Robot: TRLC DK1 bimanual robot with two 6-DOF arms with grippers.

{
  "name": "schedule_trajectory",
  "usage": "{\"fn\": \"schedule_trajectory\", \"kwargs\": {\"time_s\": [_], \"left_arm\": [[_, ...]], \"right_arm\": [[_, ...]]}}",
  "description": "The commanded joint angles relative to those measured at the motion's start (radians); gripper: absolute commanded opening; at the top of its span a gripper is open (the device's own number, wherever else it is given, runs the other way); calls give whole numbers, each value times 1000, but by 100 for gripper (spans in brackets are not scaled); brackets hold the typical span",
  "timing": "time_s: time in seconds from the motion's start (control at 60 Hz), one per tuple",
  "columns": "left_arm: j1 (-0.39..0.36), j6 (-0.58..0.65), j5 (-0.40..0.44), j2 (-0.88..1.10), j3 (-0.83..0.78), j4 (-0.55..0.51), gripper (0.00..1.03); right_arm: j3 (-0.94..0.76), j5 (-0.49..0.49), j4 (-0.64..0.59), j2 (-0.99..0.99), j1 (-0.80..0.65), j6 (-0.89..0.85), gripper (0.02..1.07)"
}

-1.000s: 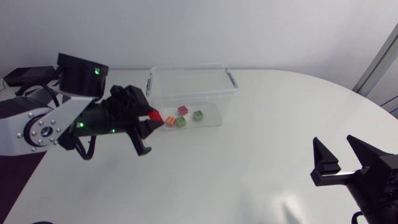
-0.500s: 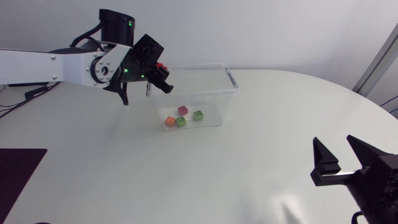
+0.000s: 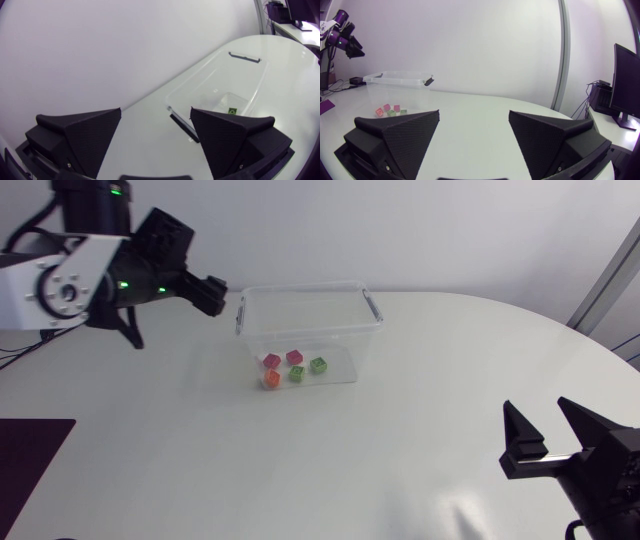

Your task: Place the duplo bricks in the container

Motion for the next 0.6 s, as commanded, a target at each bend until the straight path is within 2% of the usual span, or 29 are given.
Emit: {"fn": "schedule_trajectory", "kwargs": {"time_s": [0.0,0.183,0.417,0.583], "left_arm": [[19,-33,-5,-159,-124,17,100],[23,-104,-6,-521,-394,37,100],[21,-118,-8,-879,-673,12,100],[61,-179,9,-964,-738,7,100]], "right_arm": [[-20,-5,6,-8,-7,-21,102],[-20,-5,7,-8,-7,-21,102],[-20,-7,6,-8,-7,-21,102],[-20,-3,8,-7,-5,-7,102]]}}
